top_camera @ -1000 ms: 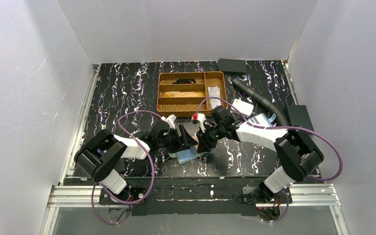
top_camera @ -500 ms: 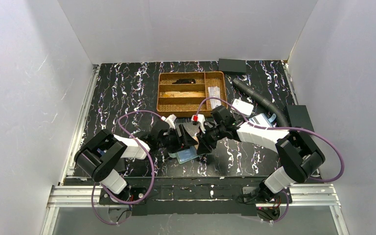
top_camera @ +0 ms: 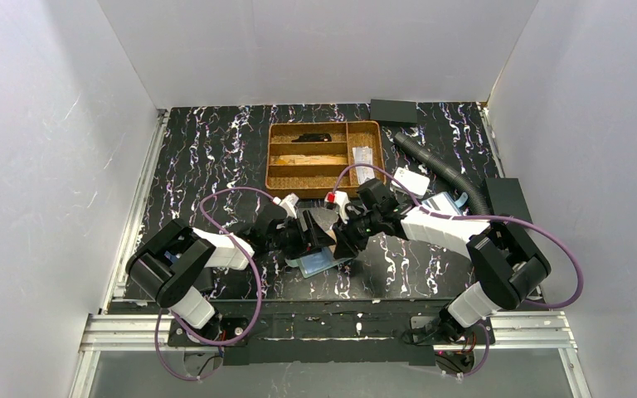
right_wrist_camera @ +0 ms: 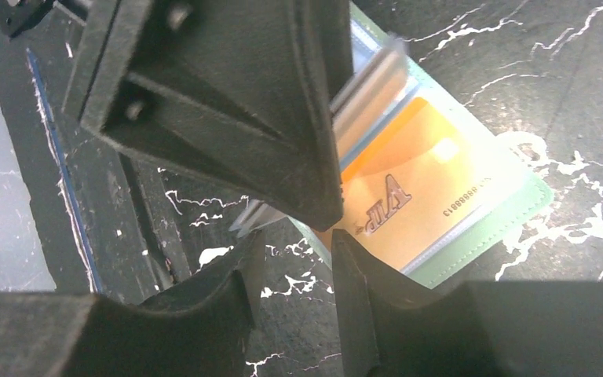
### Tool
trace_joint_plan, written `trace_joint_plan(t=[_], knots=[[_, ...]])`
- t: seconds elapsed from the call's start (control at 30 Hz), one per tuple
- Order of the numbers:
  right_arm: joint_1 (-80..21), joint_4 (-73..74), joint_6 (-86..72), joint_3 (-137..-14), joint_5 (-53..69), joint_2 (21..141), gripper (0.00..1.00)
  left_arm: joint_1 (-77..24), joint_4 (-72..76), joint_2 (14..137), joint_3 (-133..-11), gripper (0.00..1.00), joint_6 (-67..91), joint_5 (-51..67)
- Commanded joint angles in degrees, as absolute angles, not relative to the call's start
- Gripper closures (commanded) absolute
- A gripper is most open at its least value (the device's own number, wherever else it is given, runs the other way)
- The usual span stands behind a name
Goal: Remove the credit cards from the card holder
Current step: Remove the credit card from the card holder.
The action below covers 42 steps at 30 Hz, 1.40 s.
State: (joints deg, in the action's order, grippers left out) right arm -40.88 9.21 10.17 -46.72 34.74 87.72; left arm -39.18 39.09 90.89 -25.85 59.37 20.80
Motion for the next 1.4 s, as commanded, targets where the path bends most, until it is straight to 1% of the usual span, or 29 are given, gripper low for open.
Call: trace_joint_plan(t=[0.0, 0.2, 0.33, 0.77, 1.03, 1.37], knots=[[-40.6, 5.2, 6.5, -47.9, 32.3, 86.1, 0.55, -39.9, 29.4, 94.1, -23.0, 0.32, 57.7, 19.7], [-40.6, 4.2, 5.3, -47.5, 34.1, 86.4, 0.55, -39.8, 29.5, 93.9, -22.7, 0.3, 57.8, 19.8], [-40.6, 4.5, 5.6, -47.5, 33.4, 86.6, 0.55, -39.7, 29.7, 93.5, -22.1, 0.27, 58.0, 19.7], [-40.4, 5.4, 6.2, -48.0, 31.6, 88.0, 0.55, -38.6, 30.3, 87.1, -18.8, 0.27, 58.6, 17.8], [-40.4, 5.4, 6.2, -48.1, 32.5, 88.2, 0.55, -38.4, 31.4, 88.9, -18.7, 0.29, 59.3, 18.4], [-40.0, 6.1, 6.4, -48.5, 28.9, 88.9, 0.55, -37.4, 34.8, 88.2, -16.3, 0.29, 60.9, 19.2]])
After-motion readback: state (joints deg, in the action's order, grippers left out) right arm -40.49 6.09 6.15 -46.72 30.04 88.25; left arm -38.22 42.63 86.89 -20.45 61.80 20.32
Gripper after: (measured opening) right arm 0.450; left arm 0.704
